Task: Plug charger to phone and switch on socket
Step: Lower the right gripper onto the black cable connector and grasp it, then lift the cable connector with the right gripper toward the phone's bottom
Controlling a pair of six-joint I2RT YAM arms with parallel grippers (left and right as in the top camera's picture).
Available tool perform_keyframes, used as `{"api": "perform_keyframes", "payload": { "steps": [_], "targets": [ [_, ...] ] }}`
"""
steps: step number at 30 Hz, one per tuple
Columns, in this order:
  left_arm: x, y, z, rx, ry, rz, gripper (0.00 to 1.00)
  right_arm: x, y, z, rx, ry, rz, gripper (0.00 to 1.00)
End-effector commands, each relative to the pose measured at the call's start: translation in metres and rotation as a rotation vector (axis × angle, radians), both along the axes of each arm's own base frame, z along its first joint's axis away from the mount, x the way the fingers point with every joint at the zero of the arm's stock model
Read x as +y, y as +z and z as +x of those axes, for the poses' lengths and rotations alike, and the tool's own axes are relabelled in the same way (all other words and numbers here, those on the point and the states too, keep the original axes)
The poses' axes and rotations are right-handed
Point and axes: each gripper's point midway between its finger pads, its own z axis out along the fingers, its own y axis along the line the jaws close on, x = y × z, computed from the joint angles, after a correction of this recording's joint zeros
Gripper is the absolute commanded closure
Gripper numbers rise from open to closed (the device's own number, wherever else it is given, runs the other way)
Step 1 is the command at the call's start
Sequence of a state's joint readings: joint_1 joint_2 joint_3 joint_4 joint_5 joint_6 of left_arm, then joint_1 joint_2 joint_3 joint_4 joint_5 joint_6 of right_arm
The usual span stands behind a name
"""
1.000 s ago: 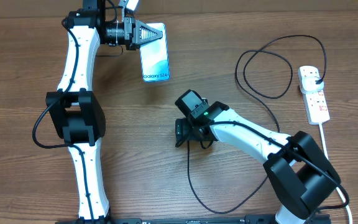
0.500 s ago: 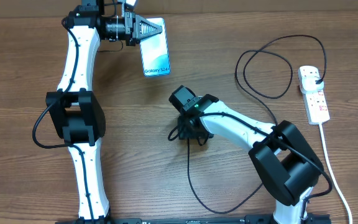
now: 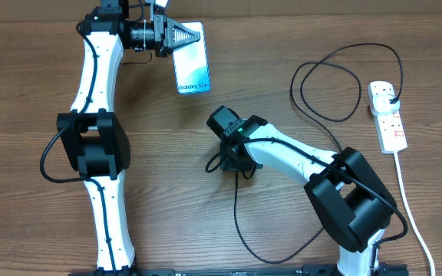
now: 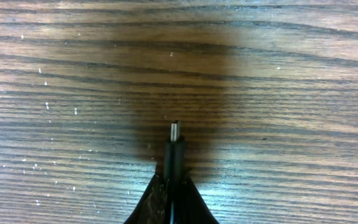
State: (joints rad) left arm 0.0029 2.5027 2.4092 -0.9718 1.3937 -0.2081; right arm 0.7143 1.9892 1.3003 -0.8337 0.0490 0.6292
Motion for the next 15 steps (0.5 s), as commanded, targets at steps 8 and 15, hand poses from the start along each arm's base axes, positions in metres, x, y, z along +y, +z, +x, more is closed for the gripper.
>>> {"api": "perform_keyframes", "payload": {
  "steps": [8,15],
  "targets": [
    [0.004,0.011,-0.002,0.014,-0.009,-0.041,0.96,0.009,-0.005,-0.004,0.042,0.005,0.030,0.96],
    [0.003,0.015,-0.004,0.038,-0.019,-0.066,0.96,0.059,0.008,-0.024,0.180,0.081,0.314,0.96]
  ]
}}
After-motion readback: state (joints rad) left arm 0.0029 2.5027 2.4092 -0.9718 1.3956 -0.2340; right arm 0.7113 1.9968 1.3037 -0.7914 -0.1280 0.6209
